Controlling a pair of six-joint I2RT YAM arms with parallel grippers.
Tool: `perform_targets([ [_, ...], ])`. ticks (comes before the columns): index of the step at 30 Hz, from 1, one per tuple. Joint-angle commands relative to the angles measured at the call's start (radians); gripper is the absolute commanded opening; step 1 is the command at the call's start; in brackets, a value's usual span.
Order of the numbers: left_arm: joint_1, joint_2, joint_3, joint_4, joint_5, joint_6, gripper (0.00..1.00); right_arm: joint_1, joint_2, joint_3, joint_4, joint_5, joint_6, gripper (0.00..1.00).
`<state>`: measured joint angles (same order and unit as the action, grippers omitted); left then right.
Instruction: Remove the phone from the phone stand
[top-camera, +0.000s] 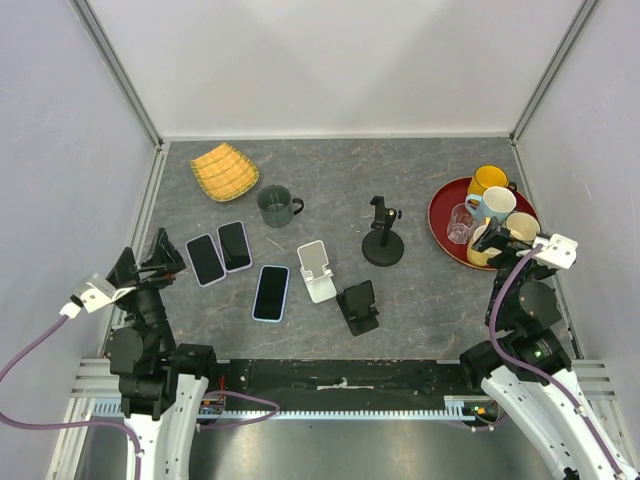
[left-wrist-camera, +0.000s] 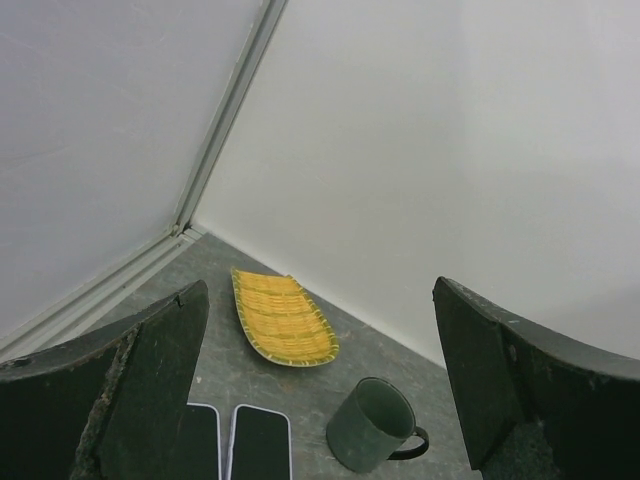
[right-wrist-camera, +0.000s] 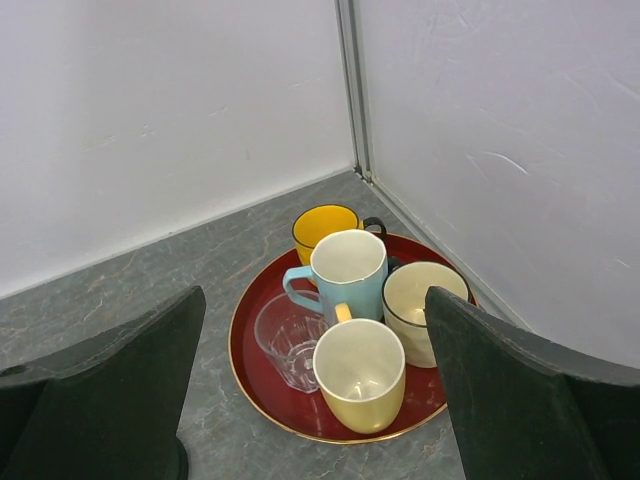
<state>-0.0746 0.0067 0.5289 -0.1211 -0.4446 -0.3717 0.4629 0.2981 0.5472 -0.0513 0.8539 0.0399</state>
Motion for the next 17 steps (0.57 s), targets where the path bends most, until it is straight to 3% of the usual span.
perform_targets([
  [1, 0.001, -0.068, -0.010, 0.058, -0.011, 0.043, 1.00, 0.005, -0.010, -0.007, 0.045, 0.017, -0.020, 0.98],
  [17, 0.001, -0.073, -0.015, 0.061, 0.026, 0.057, 1.00, 0.005, -0.007, -0.012, 0.070, 0.004, -0.014, 0.98],
])
